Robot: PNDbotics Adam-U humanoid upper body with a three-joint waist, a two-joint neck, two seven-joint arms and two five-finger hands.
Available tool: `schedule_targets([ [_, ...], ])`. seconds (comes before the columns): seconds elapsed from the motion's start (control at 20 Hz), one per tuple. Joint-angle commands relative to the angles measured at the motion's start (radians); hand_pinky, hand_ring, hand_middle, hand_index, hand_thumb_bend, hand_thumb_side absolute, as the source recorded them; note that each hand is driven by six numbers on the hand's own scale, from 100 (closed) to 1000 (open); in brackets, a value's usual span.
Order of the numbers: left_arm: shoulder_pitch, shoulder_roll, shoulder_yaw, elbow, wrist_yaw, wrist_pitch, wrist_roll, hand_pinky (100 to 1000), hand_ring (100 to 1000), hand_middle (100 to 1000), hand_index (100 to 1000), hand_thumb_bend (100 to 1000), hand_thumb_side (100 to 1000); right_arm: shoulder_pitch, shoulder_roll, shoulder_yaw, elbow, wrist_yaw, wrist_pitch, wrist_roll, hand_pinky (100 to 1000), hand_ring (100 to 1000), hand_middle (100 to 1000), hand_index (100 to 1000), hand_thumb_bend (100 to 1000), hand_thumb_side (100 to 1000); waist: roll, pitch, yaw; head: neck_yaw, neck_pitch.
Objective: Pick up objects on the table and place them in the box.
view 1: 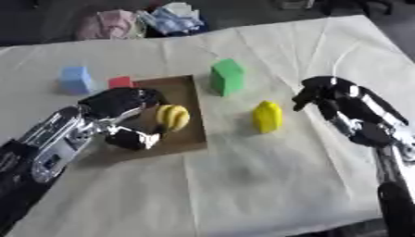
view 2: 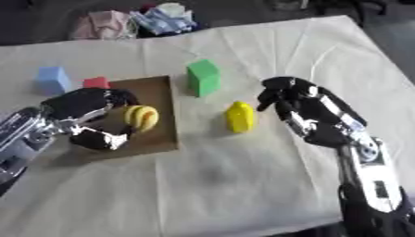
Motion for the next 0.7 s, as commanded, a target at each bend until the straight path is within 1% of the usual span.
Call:
schedule_targets([
  [0.05, -0.010, 0.031, 0.016, -0.022, -0.011, -0.005, -0.011, 858, 875, 908, 949, 280, 717, -0.010, -0.006, -0.001, -0.012, -0.003, 0.000, 0.000, 839, 645, 655, 825, 100, 430, -0.006, -0.006, -0.001, -0.004, 0.004],
  [0.1, -0.009, 0.032, 0.016, -0.023, -0.015, -0.007, -0.015, 858, 875, 908, 949, 280, 717, -0.010, -0.006, -0.001, -0.012, -0.004, 0.000, 0.000, 839, 645, 655, 825, 100, 430, -0.006, -0.006, -0.001, -0.004, 0.004],
  [0.15, -0.008, 0.033, 0.016, -0.023, -0.020, -0.010, -0.020, 870, 885, 918, 955, 334, 745, -0.010, -0.006, -0.001, -0.012, -0.004, 0.000, 0.000, 839, 645, 655, 825, 100, 431, -0.006, -0.006, -0.001, -0.004, 0.004],
  [0.2, -0.007, 0.034, 0.017, -0.024, -0.025, -0.013, -0.025, 872, 887, 920, 956, 345, 752, -0.010, -0.006, -0.002, -0.012, -0.004, 0.000, 0.000, 839, 645, 655, 825, 100, 431, -0.006, -0.006, -0.001, -0.005, 0.004],
  [0.25, -0.006, 0.036, 0.018, -0.025, -0.029, -0.017, -0.031, 878, 892, 925, 959, 380, 765, -0.009, -0.006, -0.001, -0.012, -0.004, 0.000, 0.000, 839, 645, 655, 825, 100, 431, -0.006, -0.007, 0.000, -0.006, 0.004],
  [0.4, -0.002, 0.049, 0.028, -0.035, -0.034, -0.021, -0.040, 881, 894, 927, 959, 395, 761, -0.008, -0.005, -0.002, -0.012, -0.004, 0.001, 0.000, 839, 645, 655, 825, 100, 431, -0.006, -0.008, 0.002, -0.008, 0.004],
  [0.45, 0.000, 0.059, 0.035, -0.044, -0.033, -0.020, -0.041, 880, 892, 923, 958, 398, 724, -0.008, -0.006, -0.003, -0.013, -0.003, 0.001, -0.001, 839, 645, 655, 825, 100, 431, -0.006, -0.009, 0.003, -0.009, 0.004],
  [0.5, 0.004, 0.072, 0.044, -0.057, -0.030, -0.016, -0.041, 878, 890, 920, 957, 388, 703, -0.008, -0.006, -0.004, -0.013, -0.003, 0.001, -0.001, 839, 644, 655, 825, 100, 431, -0.005, -0.009, 0.004, -0.011, 0.004],
  [0.55, 0.008, 0.088, 0.056, -0.073, -0.026, -0.010, -0.040, 876, 887, 914, 954, 366, 660, -0.007, -0.007, -0.005, -0.012, -0.003, 0.001, -0.002, 839, 644, 655, 825, 100, 431, -0.005, -0.010, 0.006, -0.012, 0.004],
  [0.6, 0.014, 0.106, 0.070, -0.091, -0.017, 0.001, -0.039, 876, 886, 912, 953, 363, 653, -0.006, -0.007, -0.006, -0.012, -0.002, 0.001, -0.003, 839, 644, 655, 825, 100, 431, -0.004, -0.011, 0.007, -0.013, 0.004],
  [0.65, 0.022, 0.126, 0.088, -0.112, -0.007, 0.015, -0.036, 874, 883, 908, 950, 358, 617, -0.005, -0.008, -0.007, -0.012, -0.001, 0.002, -0.004, 839, 644, 655, 825, 100, 433, -0.003, -0.012, 0.009, -0.015, 0.004],
  [0.7, 0.032, 0.149, 0.110, -0.135, 0.005, 0.032, -0.031, 875, 883, 907, 949, 357, 605, -0.004, -0.009, -0.008, -0.012, -0.001, 0.002, -0.005, 839, 644, 655, 825, 100, 433, -0.002, -0.012, 0.011, -0.018, 0.004],
])
